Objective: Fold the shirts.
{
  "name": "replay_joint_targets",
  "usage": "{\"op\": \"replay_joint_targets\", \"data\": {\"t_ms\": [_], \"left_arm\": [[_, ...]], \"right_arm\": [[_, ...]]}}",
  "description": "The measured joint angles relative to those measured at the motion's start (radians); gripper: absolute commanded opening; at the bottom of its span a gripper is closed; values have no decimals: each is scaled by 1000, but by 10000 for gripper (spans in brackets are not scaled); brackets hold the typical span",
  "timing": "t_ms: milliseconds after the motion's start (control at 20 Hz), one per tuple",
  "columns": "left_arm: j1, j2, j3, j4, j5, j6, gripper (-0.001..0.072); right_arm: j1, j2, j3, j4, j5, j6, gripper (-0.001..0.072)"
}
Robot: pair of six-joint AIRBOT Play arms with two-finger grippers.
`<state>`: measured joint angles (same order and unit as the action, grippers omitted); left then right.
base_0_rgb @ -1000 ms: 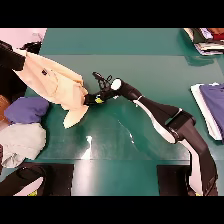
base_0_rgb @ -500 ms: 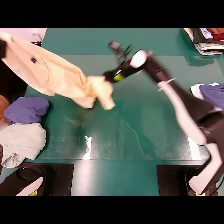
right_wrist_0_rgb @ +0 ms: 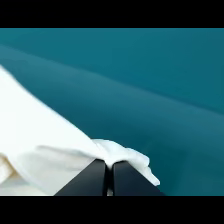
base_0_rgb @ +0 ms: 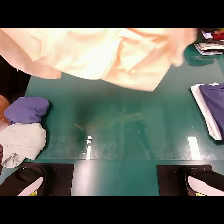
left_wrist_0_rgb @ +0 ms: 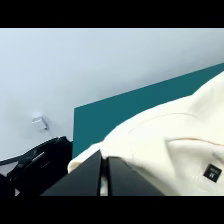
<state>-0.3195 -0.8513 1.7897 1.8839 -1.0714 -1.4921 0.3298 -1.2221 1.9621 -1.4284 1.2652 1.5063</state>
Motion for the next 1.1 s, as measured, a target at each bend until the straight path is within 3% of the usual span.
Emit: {"op": "replay_joint_targets", "data": {"t_ms": [250, 400, 650, 800, 1100], "left_arm": [[0, 3, 49, -212, 3, 0, 32], [0, -6, 32, -328, -90, 0, 31], [0, -35, -249, -340, -176, 1, 31], [6, -80, -489, -290, -90, -21, 31], [77, -271, -710, -267, 229, -123, 32]], "right_arm": [[-84, 193, 0, -29, 91, -25, 13], [-139, 248, -20, -35, 160, -30, 13], [-174, 272, -304, -13, 206, -31, 13], [-179, 277, -593, 44, 188, -31, 13], [-182, 280, -1033, 148, -51, -31, 13]]}}
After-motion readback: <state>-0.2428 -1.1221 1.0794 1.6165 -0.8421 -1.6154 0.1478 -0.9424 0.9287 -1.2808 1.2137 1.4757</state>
